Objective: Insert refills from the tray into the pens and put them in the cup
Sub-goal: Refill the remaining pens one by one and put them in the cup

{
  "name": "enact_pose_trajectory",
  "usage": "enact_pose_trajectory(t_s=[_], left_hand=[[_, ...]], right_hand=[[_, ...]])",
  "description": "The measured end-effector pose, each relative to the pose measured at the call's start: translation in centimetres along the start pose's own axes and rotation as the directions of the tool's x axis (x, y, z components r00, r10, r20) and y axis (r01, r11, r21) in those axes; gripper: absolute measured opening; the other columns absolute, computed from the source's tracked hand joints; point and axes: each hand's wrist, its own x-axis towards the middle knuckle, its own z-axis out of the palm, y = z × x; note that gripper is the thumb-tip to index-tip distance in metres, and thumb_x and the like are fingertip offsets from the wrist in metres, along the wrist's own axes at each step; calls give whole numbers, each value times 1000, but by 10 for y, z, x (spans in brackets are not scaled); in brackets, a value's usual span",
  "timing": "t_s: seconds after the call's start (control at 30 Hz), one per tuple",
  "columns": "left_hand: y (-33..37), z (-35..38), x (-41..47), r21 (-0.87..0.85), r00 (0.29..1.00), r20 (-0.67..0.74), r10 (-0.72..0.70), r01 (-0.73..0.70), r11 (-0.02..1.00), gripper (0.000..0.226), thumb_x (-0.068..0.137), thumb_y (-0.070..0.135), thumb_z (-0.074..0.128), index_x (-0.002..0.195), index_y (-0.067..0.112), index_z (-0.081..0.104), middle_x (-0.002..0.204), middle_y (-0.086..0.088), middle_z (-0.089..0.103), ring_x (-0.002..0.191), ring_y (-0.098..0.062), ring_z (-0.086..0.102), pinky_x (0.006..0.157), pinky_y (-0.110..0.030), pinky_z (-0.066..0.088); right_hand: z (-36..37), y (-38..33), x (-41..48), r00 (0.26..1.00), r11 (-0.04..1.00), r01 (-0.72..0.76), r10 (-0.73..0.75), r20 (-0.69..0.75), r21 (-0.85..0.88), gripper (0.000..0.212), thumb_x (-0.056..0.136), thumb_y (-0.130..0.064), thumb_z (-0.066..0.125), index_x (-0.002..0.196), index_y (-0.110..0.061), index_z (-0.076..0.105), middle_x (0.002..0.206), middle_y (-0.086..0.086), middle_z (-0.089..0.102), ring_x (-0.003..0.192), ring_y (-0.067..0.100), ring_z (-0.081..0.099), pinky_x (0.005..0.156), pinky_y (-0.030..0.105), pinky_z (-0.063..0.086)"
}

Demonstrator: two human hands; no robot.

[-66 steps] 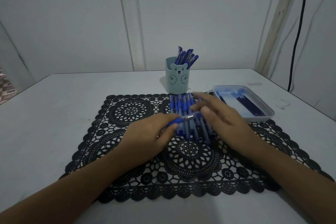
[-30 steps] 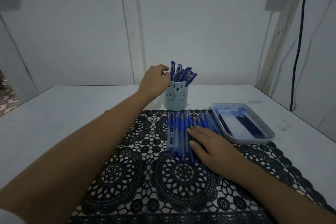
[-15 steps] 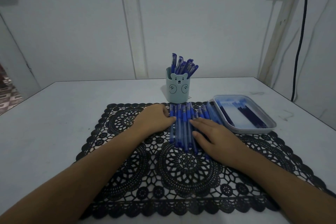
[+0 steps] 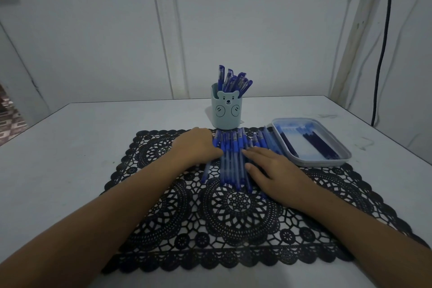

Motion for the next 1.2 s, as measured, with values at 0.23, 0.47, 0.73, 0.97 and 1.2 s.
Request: enact_pose_trajectory(t_s=[0.23, 0.47, 0.73, 0.97, 1.2], left_hand=[[-15, -9, -39, -70, 976, -131, 172, -182, 981, 16, 90, 31, 47, 82, 17, 47, 71, 2, 56, 59, -12, 47, 55, -27, 39], [-17, 2, -80, -35, 869, -177, 463, -476, 879, 15, 96, 34, 32, 100, 28, 45, 86, 12, 50, 72, -2, 46, 61, -15, 34], [-20, 21, -84, 72, 750, -388, 536, -555, 828, 32, 93, 36, 27, 97, 21, 55, 85, 9, 56, 66, -7, 53, 54, -19, 45], [-26, 23, -85, 136, 690, -381, 615, -616, 776, 28, 94, 26, 34, 93, 16, 60, 76, 7, 56, 61, -6, 51, 52, -14, 40], [-34, 27, -80, 71, 750, -362, 554, -570, 818, 27, 93, 34, 32, 95, 23, 56, 78, 19, 47, 60, 2, 42, 52, -4, 32]], right_hand=[[-2, 0, 1, 964, 994, 48, -20, -265, 99, 56, 90, -44, 29, 127, -9, 52, 127, 5, 53, 119, 15, 45, 101, 17, 28], [-10, -15, -5, 889, 900, 236, -353, -293, -367, 40, 87, -32, 45, 119, -10, 54, 119, 10, 58, 108, 27, 54, 86, 40, 45], [-6, -22, -8, 912, 885, 324, -386, -137, -335, 14, 77, -9, 62, 90, -9, 58, 73, 4, 56, 60, 20, 51, 46, 35, 47], [-16, -23, -11, 938, 891, 327, -348, -12, -315, 27, 93, -37, 34, 89, -21, 56, 54, -7, 49, 40, 11, 41, 34, 23, 37], [-28, -27, -12, 963, 935, 242, -264, -53, -258, 37, 91, -50, 34, 92, -22, 57, 59, -16, 51, 43, 0, 40, 38, 8, 26]])
